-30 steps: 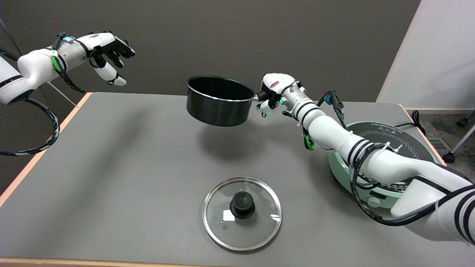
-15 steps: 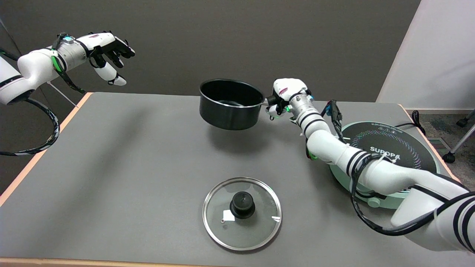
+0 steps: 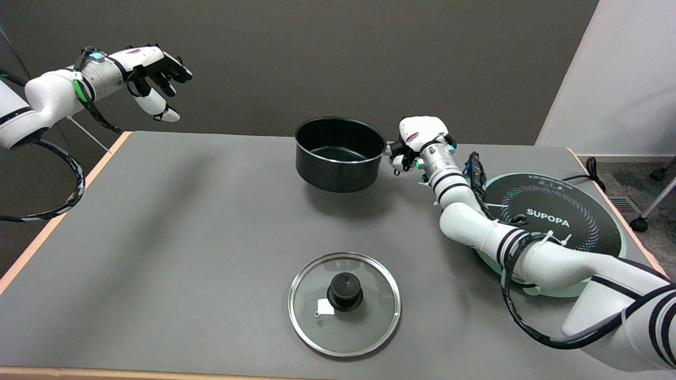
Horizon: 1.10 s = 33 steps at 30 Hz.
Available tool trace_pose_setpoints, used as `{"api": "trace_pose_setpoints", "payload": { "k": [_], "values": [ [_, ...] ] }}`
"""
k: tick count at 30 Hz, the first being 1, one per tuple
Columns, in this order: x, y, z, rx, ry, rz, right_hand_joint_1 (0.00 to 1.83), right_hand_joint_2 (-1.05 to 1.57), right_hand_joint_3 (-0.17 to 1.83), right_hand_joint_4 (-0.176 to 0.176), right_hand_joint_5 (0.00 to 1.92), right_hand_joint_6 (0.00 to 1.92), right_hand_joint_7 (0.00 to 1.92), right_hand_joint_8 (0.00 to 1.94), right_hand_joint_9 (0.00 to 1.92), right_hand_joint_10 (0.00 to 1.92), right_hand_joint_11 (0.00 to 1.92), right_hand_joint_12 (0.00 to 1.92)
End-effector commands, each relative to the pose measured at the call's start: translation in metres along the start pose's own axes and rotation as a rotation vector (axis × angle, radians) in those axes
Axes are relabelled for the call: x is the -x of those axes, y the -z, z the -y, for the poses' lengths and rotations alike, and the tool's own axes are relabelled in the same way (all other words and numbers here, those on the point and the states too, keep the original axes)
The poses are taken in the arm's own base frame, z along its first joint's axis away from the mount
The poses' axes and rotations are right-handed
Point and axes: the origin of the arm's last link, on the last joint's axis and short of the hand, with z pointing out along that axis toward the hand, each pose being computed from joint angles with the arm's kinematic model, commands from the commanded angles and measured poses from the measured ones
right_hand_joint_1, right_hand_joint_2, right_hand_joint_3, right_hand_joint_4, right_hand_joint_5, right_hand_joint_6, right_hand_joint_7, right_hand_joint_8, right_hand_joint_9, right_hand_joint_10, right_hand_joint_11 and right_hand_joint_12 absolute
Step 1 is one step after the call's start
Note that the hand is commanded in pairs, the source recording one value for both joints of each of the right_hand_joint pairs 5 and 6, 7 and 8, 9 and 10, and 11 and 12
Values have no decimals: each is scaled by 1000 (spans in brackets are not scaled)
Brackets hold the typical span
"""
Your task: Place the pot onto the table.
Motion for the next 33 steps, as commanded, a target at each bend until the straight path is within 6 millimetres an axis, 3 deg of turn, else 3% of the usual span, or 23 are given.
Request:
{"api": "trace_pose_setpoints", "payload": {
  "k": [1, 13, 33],
  "values": [
    [11, 18, -7, 6, 77, -64, 920, 1550, 432, -52, 1920, 1920, 1920, 1920, 1920, 1920, 1920, 1920],
    [36, 27, -11, 10, 63, -12, 907, 1561, 426, -52, 1920, 1920, 1920, 1920, 1920, 1920, 1920, 1920],
    [44, 29, -12, 6, 102, 0, 883, 1571, 453, -44, 1920, 1920, 1920, 1920, 1920, 1920, 1920, 1920]
  ]
}}
